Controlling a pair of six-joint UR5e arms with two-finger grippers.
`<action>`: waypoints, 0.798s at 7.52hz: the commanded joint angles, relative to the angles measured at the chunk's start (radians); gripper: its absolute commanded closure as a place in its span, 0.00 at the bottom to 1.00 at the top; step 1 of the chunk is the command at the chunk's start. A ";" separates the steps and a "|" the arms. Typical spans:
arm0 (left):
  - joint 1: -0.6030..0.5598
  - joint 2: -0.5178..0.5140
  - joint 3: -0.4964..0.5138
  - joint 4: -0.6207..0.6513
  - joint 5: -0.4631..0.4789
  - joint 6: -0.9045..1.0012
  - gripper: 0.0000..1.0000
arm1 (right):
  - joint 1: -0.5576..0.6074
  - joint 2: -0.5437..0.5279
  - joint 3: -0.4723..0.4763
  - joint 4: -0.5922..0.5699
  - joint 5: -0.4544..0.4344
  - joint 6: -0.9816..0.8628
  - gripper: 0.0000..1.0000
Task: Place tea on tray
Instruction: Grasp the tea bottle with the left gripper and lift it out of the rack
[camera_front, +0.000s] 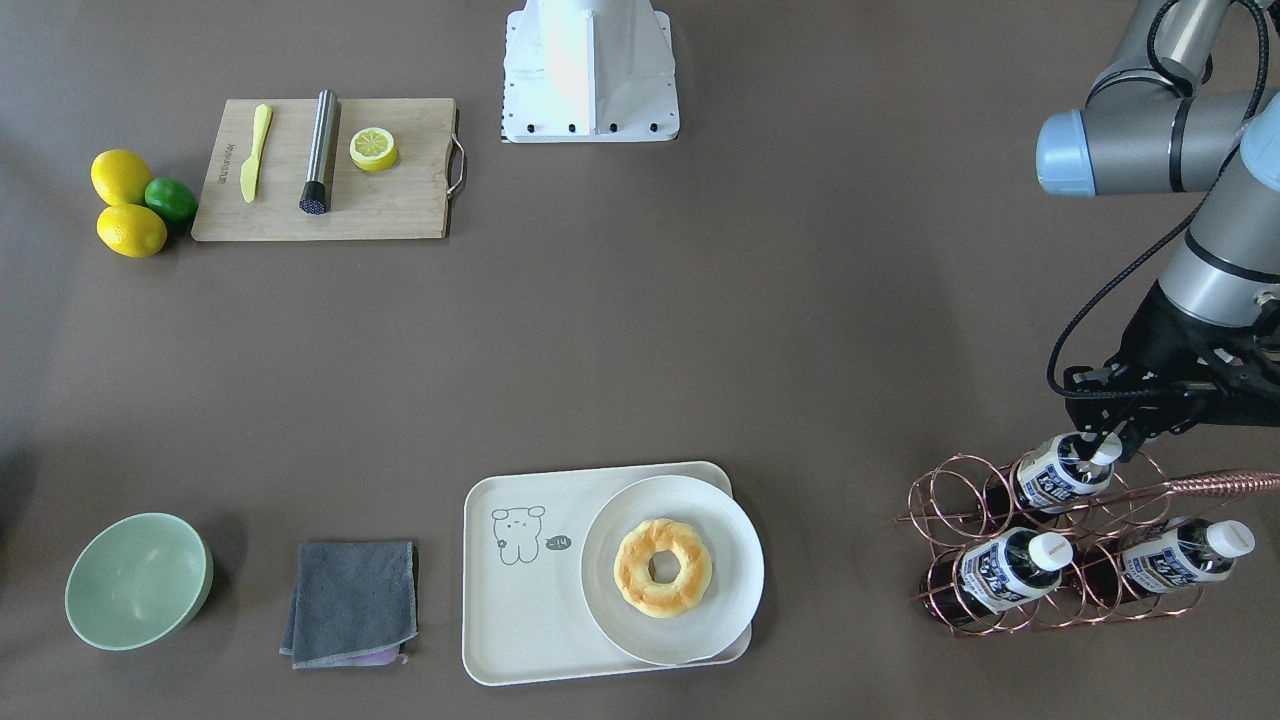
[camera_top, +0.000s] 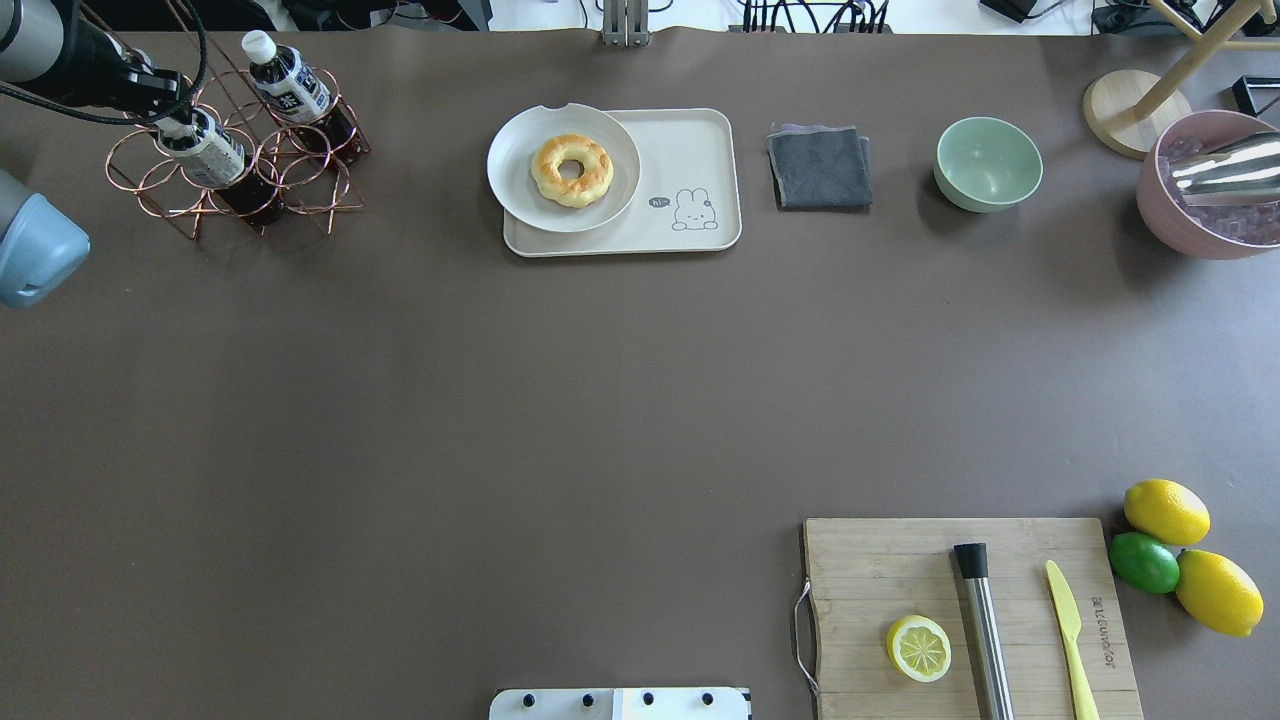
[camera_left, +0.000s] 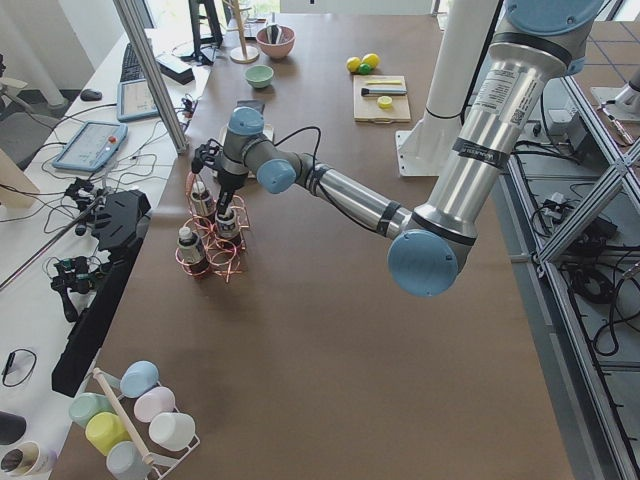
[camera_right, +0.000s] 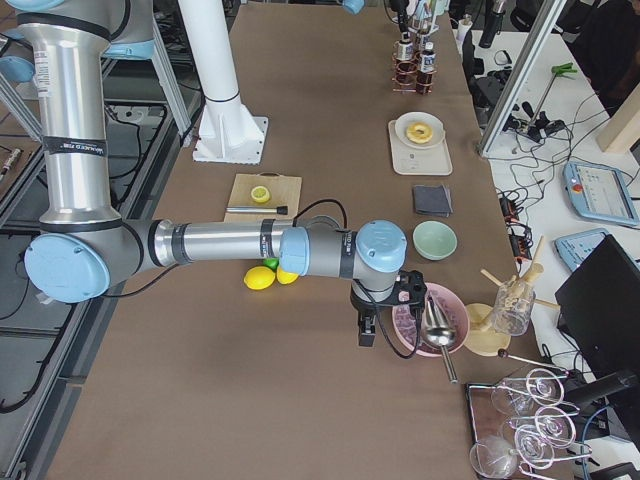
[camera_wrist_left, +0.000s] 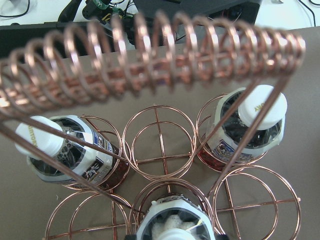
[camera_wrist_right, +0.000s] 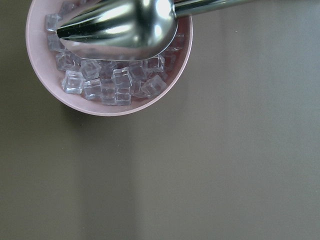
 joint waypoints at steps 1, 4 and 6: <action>-0.046 -0.023 -0.006 0.021 -0.029 0.010 1.00 | 0.000 -0.001 -0.001 0.000 -0.001 0.000 0.00; -0.116 -0.069 -0.047 0.147 -0.083 0.066 1.00 | 0.000 -0.002 -0.002 0.000 0.001 0.000 0.00; -0.151 -0.099 -0.135 0.286 -0.085 0.106 1.00 | 0.000 -0.002 -0.001 0.000 0.001 0.002 0.00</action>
